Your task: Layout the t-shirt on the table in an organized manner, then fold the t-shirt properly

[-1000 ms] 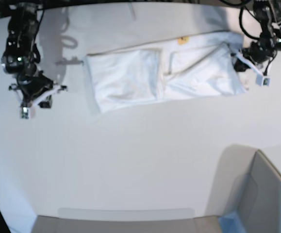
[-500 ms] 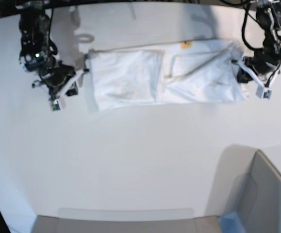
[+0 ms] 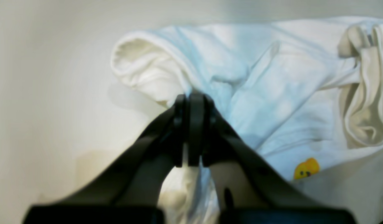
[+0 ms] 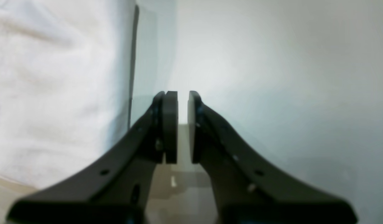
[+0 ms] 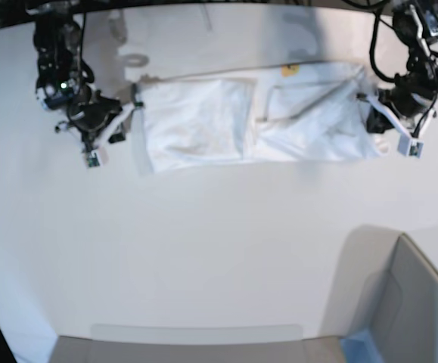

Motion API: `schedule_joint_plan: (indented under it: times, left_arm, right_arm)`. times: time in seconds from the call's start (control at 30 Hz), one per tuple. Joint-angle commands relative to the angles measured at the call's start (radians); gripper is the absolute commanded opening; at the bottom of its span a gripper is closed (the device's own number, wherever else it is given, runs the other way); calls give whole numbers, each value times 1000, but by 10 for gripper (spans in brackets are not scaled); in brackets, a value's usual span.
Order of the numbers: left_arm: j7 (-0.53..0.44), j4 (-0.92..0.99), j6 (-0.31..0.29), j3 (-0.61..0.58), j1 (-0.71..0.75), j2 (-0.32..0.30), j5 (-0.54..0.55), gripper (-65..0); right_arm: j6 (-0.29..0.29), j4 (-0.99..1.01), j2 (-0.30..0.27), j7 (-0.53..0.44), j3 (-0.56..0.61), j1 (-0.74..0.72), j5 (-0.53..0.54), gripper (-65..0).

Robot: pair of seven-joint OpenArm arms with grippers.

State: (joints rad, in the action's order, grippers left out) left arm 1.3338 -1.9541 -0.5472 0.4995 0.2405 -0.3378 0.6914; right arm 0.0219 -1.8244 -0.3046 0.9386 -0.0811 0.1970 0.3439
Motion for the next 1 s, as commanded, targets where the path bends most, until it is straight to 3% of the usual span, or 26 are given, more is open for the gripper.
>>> schedule_joint_plan:
  times: [0.0,0.13,0.23,0.3,0.43,0.5,0.97]
  left_arm:
    - [-14,-9,5,6,-3,-16,4,-650]
    - [-14,34,8,6,-3,-17,4,-650]
    - [-21,38,9,9,-3,-17,3,-501]
    - [-32,38,45,12,1,-17,3,-444]
    - [-64,38,197,41,3,-20,3,-440]
    - [-61,38,237,44,0,-39,7,-440]
    - [-6,34,273,8,-2,-42,12,-440]
  right_arm:
    - [0,-18,-9,-19,-4,-9,8,-585]
    - [0,-18,-9,-19,-4,-9,8,-585]
    - [0,-18,-14,-19,-4,-3,8,-585]
    - [0,-18,-14,-19,-4,-1,8,-585]
    - [0,-16,-14,-19,-4,-1,8,-585]
    - [0,-16,-14,-19,-4,-1,8,-585]
    - [0,-10,-14,-19,-4,-3,8,-585]
